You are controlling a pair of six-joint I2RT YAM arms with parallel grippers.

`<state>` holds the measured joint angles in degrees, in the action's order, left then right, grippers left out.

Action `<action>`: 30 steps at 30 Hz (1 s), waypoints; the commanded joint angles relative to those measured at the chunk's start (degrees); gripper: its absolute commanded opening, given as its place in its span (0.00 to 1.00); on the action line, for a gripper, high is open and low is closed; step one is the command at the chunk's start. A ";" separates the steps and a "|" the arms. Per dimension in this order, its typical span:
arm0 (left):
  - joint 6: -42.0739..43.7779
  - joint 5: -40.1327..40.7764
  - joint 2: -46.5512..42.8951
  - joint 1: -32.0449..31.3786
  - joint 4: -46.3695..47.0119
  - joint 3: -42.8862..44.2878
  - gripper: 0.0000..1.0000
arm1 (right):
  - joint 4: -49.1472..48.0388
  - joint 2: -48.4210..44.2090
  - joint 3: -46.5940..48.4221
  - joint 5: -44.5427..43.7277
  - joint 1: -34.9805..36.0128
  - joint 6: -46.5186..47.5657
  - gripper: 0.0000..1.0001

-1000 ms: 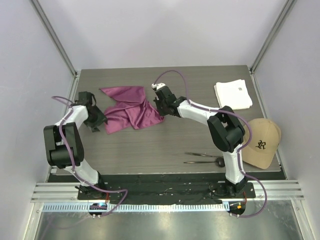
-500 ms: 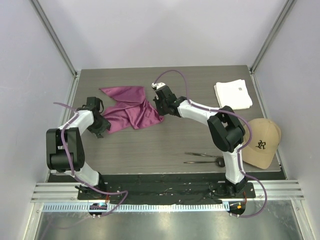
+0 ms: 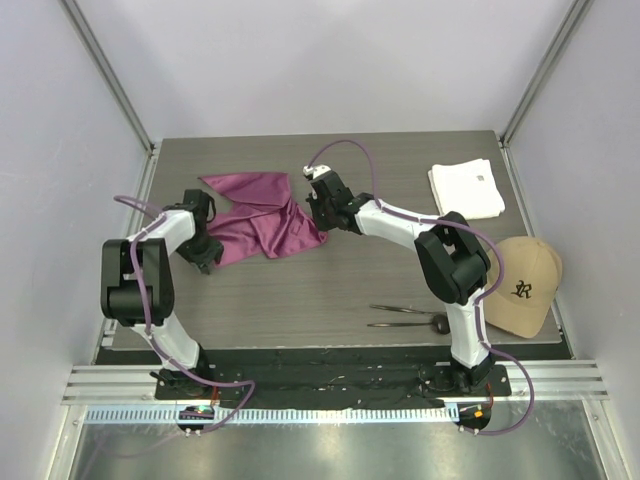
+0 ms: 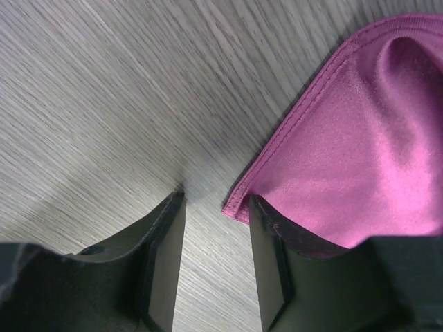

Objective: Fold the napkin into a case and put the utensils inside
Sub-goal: Pick up the crumpled napkin from the center of the board.

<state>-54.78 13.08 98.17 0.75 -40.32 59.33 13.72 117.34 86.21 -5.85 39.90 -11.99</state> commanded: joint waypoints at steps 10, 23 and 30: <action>-6.99 5.54 5.10 -3.83 -5.12 4.91 0.50 | -2.55 -4.40 -0.61 0.57 0.18 0.04 0.01; -12.54 6.77 4.14 -3.74 -2.14 2.37 0.00 | -2.55 -6.51 -1.84 0.84 0.62 0.12 0.01; -4.39 11.87 -13.24 -3.83 3.04 -3.25 0.00 | -2.47 -8.44 -2.46 -0.74 0.79 -0.49 0.01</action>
<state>-64.10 18.79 95.96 -3.03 -40.86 58.83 13.32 113.58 83.74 -5.10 40.23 -11.99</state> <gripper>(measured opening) 0.016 0.034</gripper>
